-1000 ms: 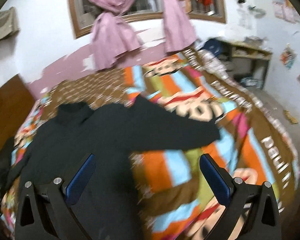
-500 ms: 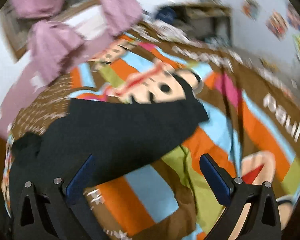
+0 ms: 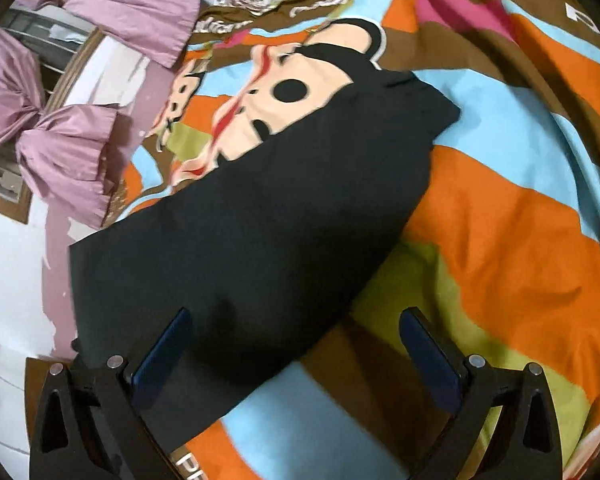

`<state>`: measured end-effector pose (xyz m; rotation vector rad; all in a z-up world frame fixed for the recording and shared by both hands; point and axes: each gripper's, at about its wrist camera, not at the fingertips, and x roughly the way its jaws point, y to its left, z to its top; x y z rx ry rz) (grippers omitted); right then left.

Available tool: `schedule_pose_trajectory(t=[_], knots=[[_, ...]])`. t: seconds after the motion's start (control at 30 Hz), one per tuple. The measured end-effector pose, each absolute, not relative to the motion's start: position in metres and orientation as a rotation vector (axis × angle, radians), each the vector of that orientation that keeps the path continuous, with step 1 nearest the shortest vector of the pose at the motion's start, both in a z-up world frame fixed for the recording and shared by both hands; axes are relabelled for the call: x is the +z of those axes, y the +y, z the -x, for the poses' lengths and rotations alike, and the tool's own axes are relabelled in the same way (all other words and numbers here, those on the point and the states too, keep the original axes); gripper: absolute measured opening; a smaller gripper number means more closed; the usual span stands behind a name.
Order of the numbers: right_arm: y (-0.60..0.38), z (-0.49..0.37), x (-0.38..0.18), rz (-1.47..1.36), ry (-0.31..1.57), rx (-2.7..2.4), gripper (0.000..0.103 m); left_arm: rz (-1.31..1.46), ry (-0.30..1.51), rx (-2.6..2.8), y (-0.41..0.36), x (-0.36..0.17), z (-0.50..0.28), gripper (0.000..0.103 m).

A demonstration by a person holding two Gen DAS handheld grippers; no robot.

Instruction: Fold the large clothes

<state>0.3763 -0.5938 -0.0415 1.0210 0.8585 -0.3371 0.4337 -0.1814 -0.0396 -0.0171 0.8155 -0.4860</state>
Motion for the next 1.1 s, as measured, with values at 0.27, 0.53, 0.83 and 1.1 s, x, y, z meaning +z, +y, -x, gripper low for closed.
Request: schedule_pose_trajectory(t=[0.27,0.53,0.83,1.1], knots=[[-0.609,-0.374,-0.064,-1.145,0.876,-0.267,0.05,0.038,0.927,-0.593,-0.228,-0.068,-0.459,0.101],[-0.602,-0.376,-0.038,-1.089,0.768,-0.237,0.007,-0.028,0.896,-0.571,-0.228,-0.087,-0.452,0.101],[-0.526,-0.396,0.103,-0.543,0.526,-0.224,0.006,0.078,0.901,-0.569,-0.195,-0.069,-0.443,0.101],[-0.334,-0.415,0.168,0.095,0.382,0.047,0.006,0.175,0.878,-0.504,-0.117,-0.015,-0.429,0.101]])
